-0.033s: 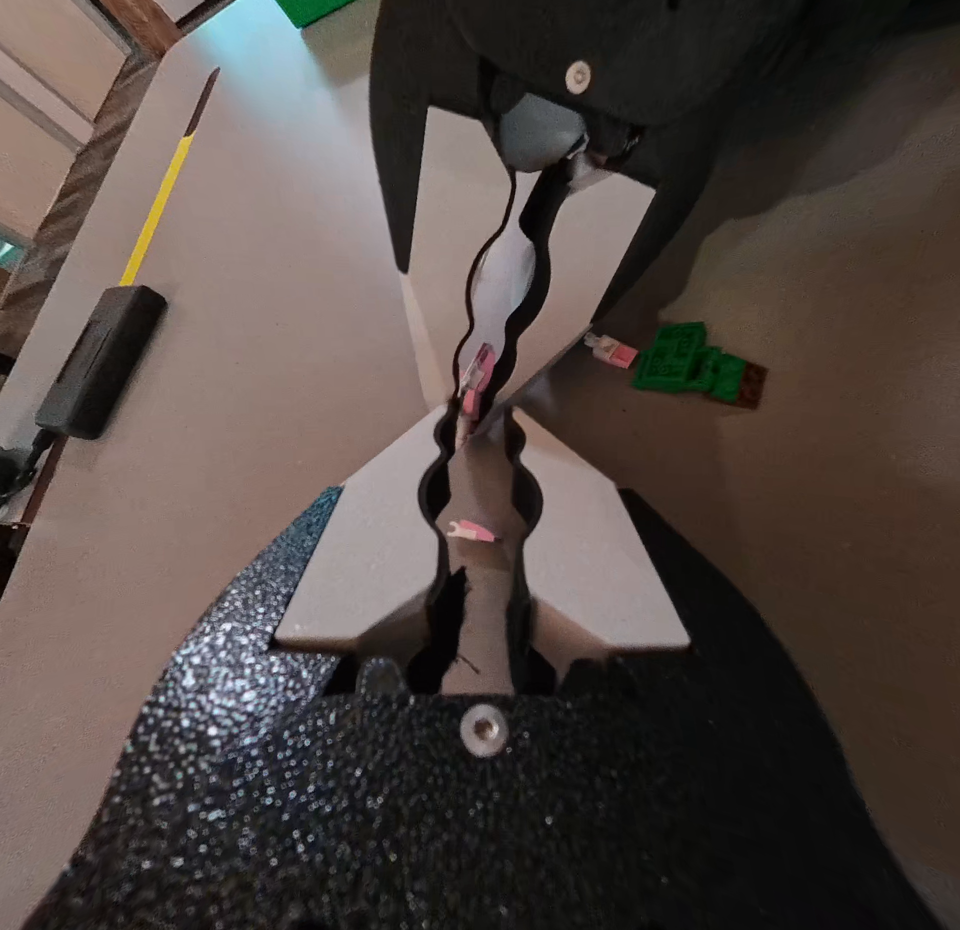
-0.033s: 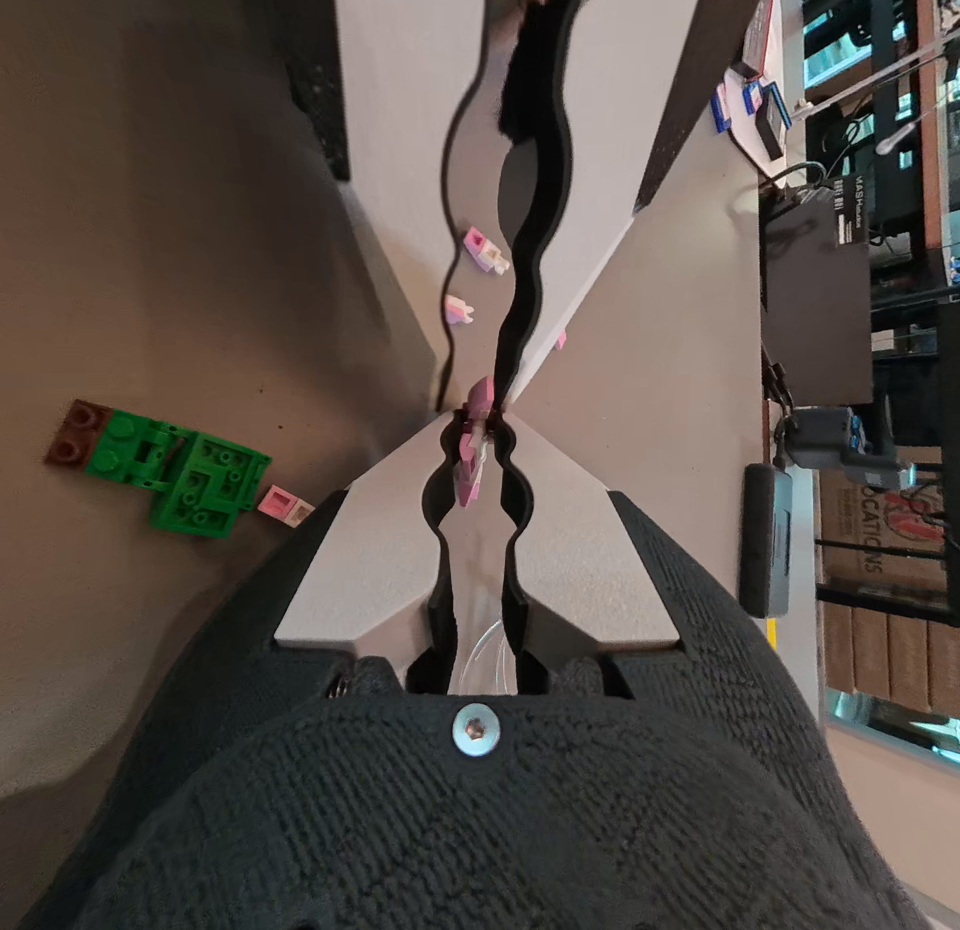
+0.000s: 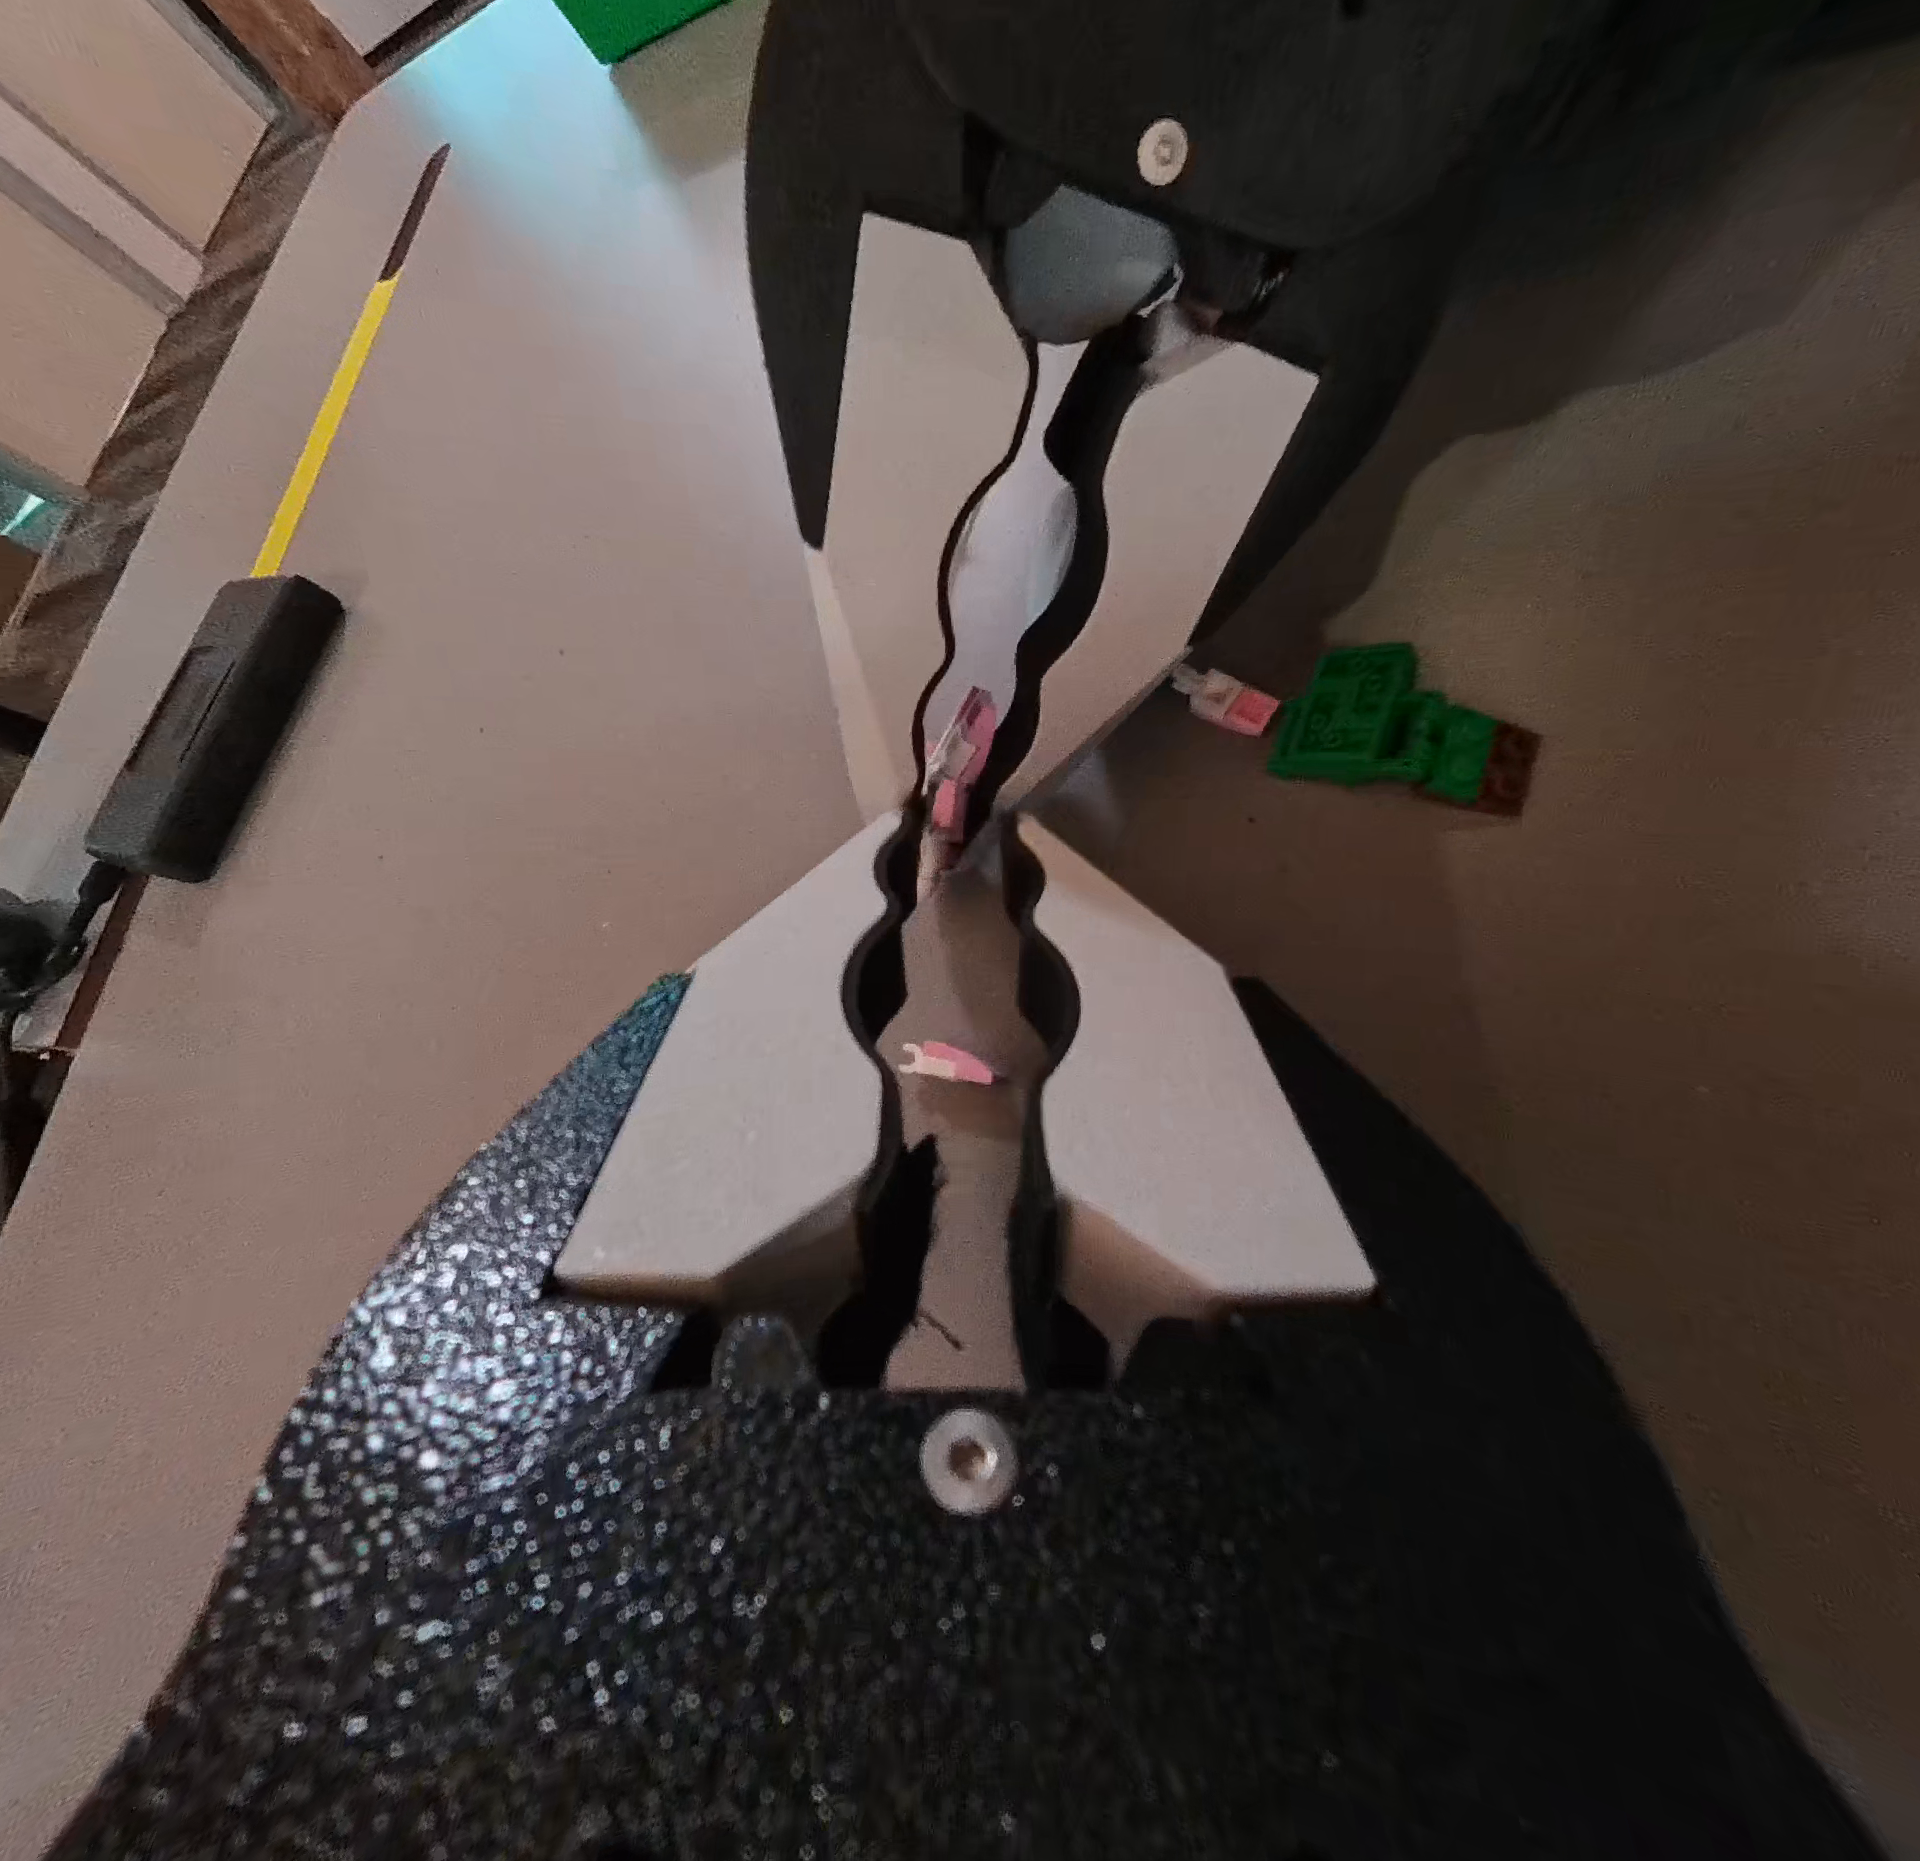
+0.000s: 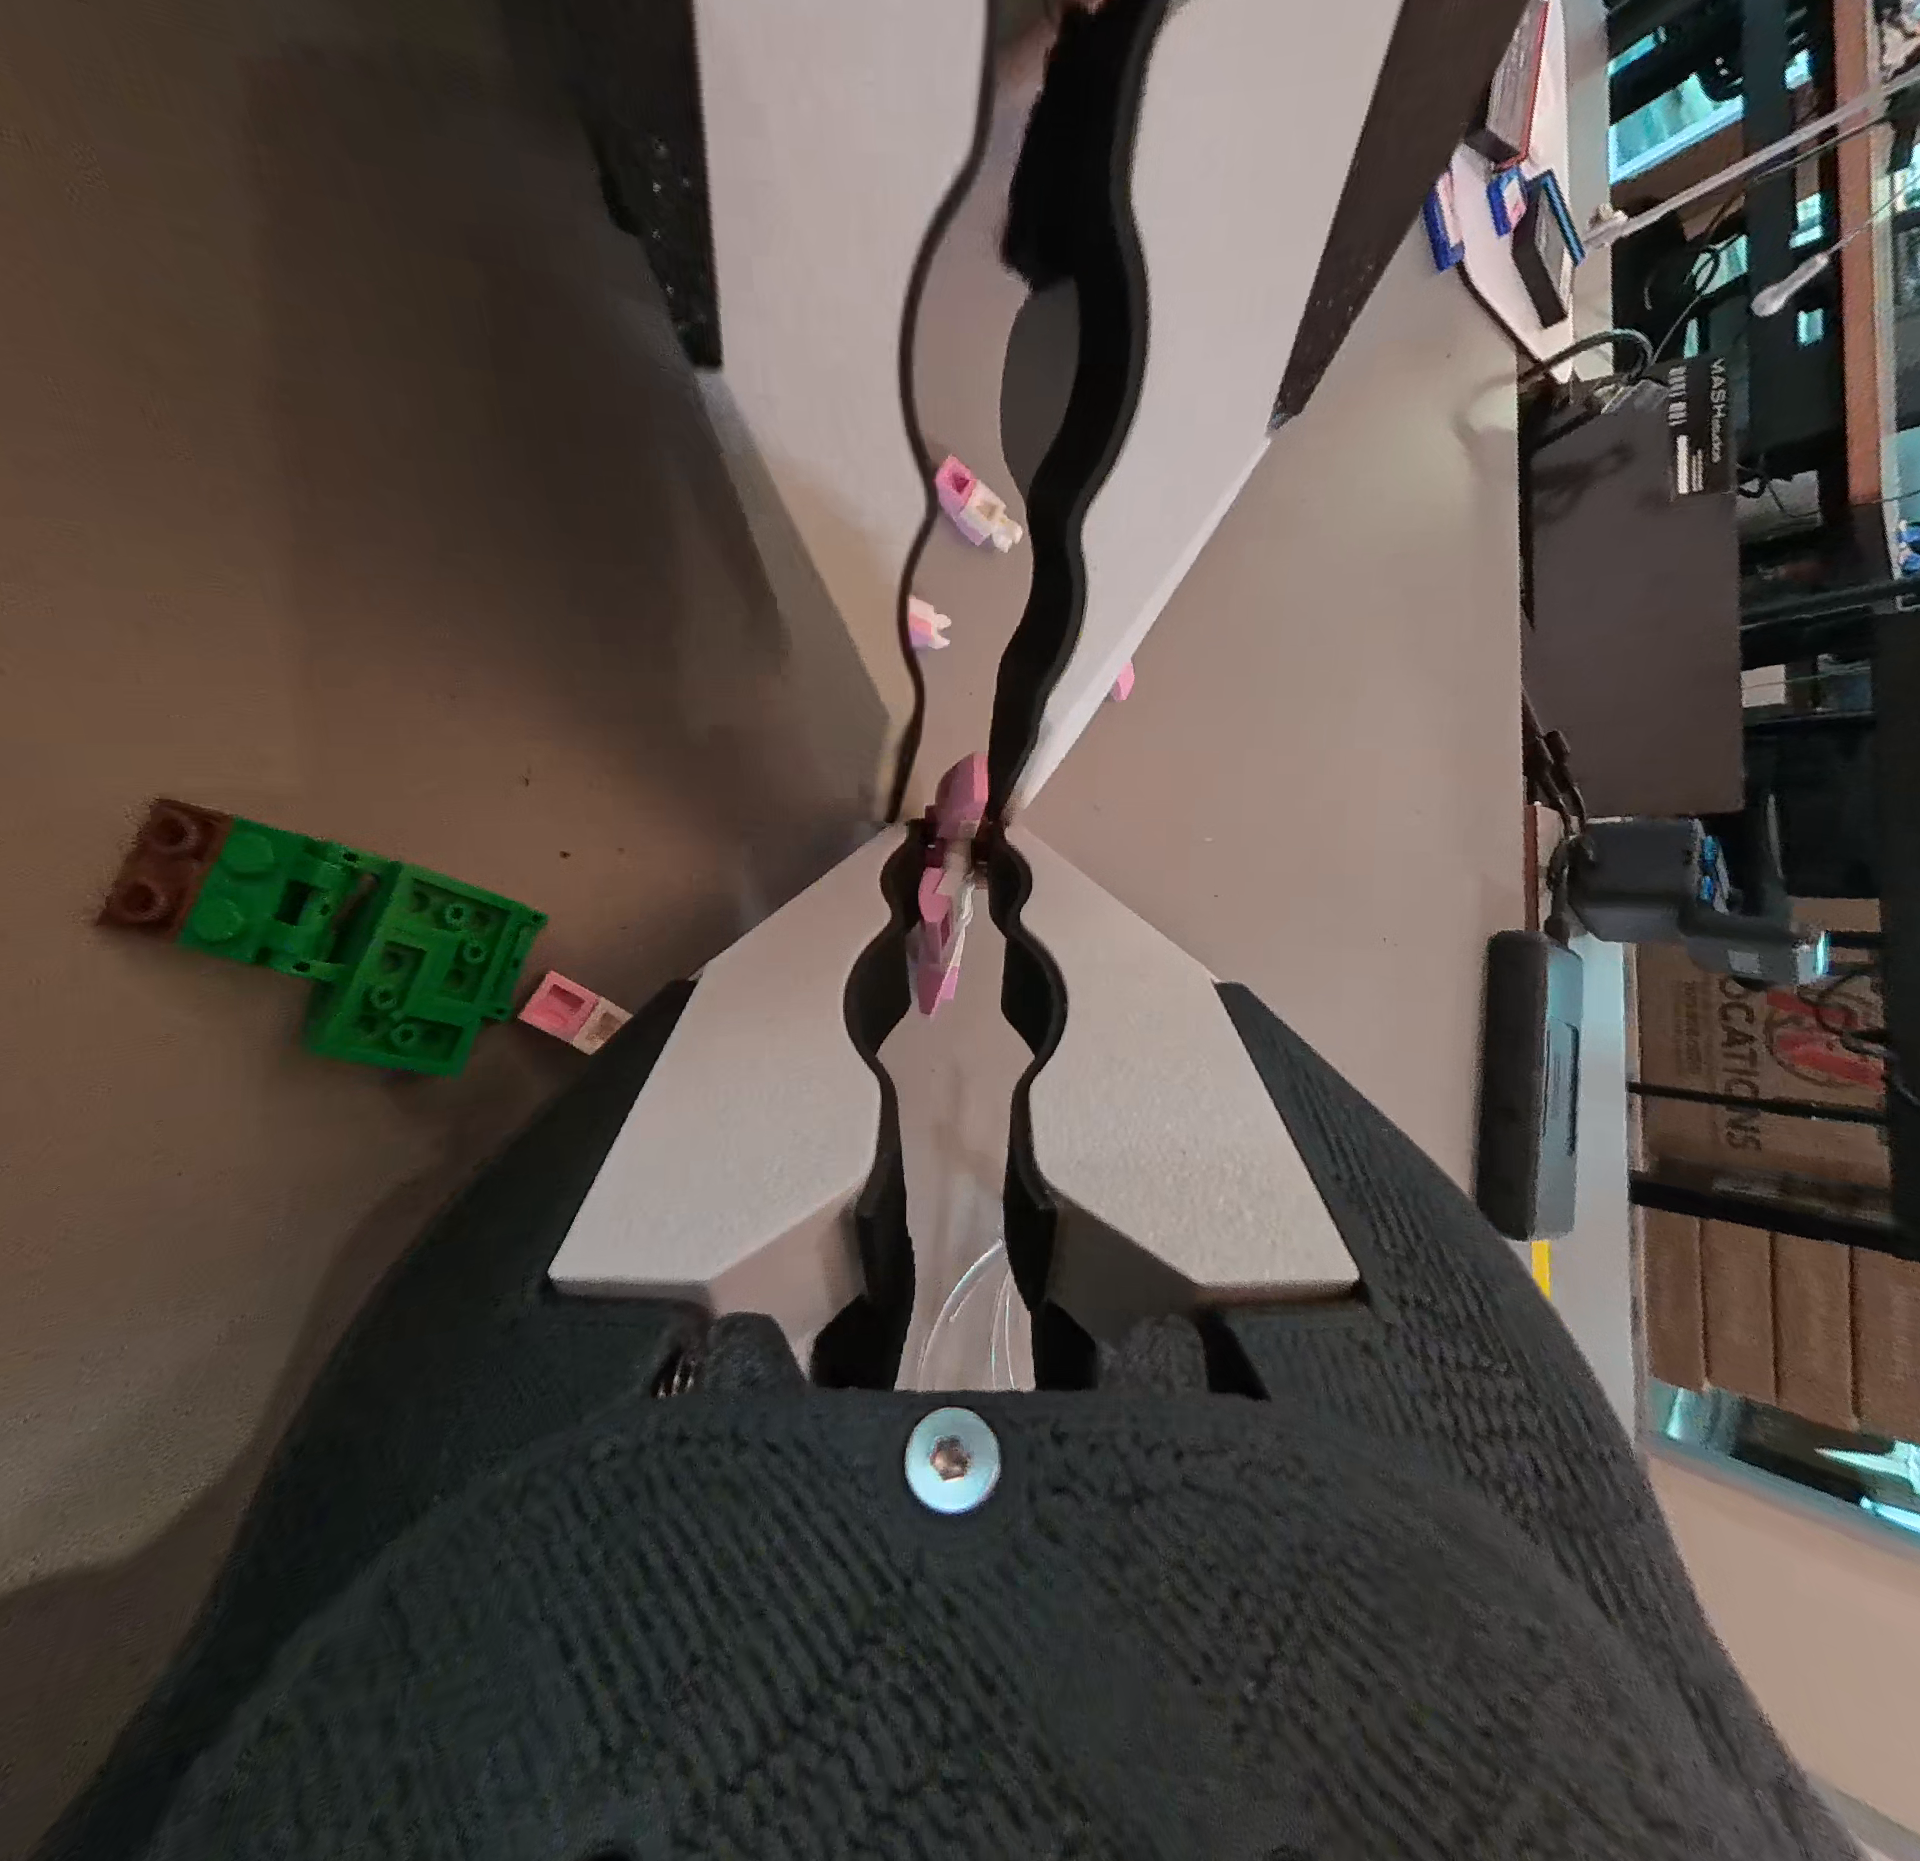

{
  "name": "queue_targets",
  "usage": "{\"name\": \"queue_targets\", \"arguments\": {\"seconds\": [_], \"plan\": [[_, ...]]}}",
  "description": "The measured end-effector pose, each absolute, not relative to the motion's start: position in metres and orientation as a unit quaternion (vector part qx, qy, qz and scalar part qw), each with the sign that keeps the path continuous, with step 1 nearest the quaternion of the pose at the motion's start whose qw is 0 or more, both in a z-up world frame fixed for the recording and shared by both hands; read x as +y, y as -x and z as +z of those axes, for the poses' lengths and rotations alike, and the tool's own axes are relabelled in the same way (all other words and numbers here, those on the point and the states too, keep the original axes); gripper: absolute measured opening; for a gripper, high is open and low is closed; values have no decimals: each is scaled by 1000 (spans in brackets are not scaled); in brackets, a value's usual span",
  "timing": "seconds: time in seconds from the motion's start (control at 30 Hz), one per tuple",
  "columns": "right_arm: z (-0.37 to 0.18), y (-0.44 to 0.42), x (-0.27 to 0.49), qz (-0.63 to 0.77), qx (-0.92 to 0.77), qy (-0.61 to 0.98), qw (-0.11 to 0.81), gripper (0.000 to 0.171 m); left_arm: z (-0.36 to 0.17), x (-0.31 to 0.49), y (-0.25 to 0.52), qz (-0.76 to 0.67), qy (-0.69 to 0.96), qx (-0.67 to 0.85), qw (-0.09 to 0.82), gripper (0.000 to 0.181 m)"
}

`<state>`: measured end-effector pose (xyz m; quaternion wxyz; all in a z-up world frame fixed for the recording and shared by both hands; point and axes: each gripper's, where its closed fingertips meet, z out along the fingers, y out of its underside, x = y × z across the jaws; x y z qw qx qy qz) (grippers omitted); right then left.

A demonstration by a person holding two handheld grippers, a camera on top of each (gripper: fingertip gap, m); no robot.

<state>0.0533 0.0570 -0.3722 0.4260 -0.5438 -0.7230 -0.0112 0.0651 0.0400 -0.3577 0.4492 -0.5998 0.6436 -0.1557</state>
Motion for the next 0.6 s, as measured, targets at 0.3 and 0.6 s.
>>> {"name": "queue_targets", "arguments": {"seconds": [0.3,0.6], "plan": [[-372,-54,56,-13,-726,538,428,10,-345,38,-67,-190,588,631,469,13],[-361,-51,52,62,-703,551,445,13,-342,39,-68,-171,580,633,483,3]]}}
